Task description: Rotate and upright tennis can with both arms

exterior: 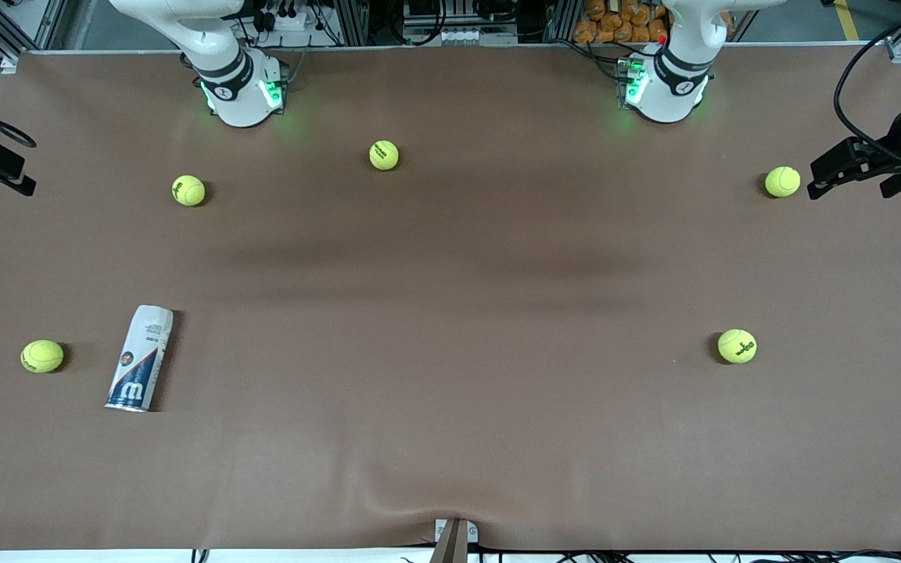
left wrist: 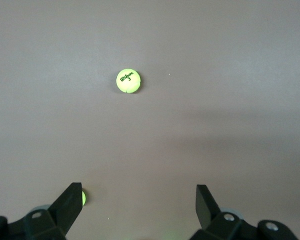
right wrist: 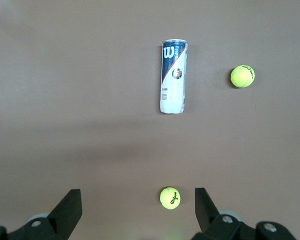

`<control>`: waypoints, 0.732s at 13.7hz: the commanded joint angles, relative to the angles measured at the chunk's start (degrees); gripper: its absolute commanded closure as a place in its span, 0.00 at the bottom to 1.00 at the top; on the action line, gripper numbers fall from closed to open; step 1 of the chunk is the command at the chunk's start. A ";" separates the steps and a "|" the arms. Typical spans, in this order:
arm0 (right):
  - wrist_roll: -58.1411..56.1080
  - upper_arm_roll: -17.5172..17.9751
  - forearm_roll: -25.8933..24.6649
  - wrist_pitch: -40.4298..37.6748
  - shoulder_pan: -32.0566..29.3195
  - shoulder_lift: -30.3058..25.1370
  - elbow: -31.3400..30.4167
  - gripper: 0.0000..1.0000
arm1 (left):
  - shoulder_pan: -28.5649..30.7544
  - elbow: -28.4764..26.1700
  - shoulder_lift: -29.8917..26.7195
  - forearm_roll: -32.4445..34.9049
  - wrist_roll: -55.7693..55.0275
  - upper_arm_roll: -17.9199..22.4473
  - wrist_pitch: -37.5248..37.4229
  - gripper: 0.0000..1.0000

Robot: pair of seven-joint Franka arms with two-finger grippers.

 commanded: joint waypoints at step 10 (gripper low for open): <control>-0.58 -0.08 -0.90 1.87 1.38 4.97 0.62 0.00 | 0.50 1.00 0.38 -0.38 1.28 -0.20 -0.84 0.00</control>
